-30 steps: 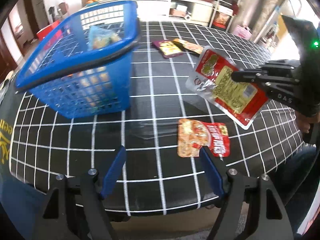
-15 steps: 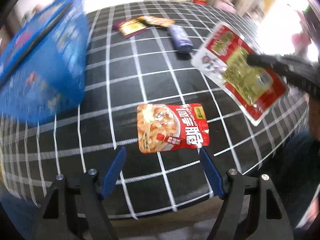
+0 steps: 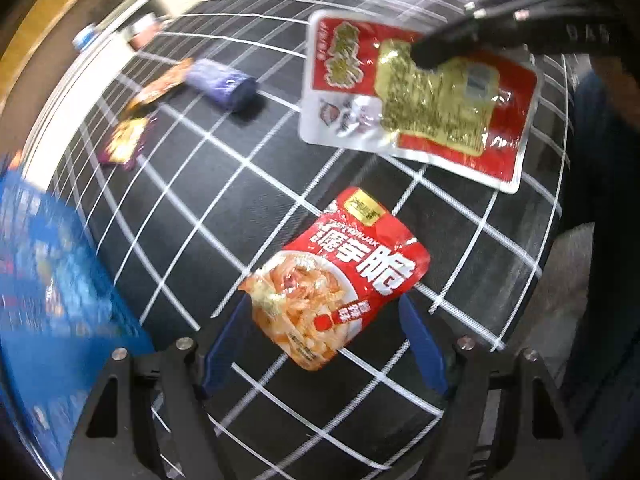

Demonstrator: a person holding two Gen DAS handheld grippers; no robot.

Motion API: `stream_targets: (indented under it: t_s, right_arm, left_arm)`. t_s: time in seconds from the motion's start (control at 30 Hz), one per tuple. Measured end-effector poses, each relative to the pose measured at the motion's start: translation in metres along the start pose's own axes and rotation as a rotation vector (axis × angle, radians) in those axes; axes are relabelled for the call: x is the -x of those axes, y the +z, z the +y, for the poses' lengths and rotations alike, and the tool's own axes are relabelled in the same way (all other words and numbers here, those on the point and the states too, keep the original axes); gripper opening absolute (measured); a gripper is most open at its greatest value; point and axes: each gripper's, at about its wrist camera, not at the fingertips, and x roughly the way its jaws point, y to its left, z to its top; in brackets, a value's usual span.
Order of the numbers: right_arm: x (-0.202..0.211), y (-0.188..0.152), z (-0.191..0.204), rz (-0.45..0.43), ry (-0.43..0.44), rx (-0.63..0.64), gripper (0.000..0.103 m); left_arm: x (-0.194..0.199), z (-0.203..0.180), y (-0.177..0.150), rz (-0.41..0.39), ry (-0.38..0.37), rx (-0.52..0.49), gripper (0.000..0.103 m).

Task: Organize snacks
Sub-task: 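Grasp the red konjac snack bag with the left tool while the right tool holds the packet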

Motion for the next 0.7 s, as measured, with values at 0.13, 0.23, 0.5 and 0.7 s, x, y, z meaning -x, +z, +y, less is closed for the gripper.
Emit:
stream_targets:
  t_s: [0.13,0.23,0.5,0.7]
  right_arm:
    - [-0.003,-0.002,-0.005,0.015,0.022,-0.032,0.003]
    - [-0.006,-0.001,-0.012,0.018,0.036,-0.068,0.003]
    - [-0.013,-0.003,-0.018,0.041,0.041,-0.093,0.003]
    - [-0.007,-0.004,-0.013,0.030,0.043,-0.083,0.003]
  left_arm:
    - [-0.009,0.005,0.018,0.025,-0.030,-0.089,0.075]
    - [-0.015,0.011,0.027,0.045,-0.064,-0.112,0.079]
    - [-0.025,0.030,0.039,0.040,-0.127,-0.012,0.082]
    - [0.000,-0.002,0.023,0.012,-0.124,-0.009,0.043]
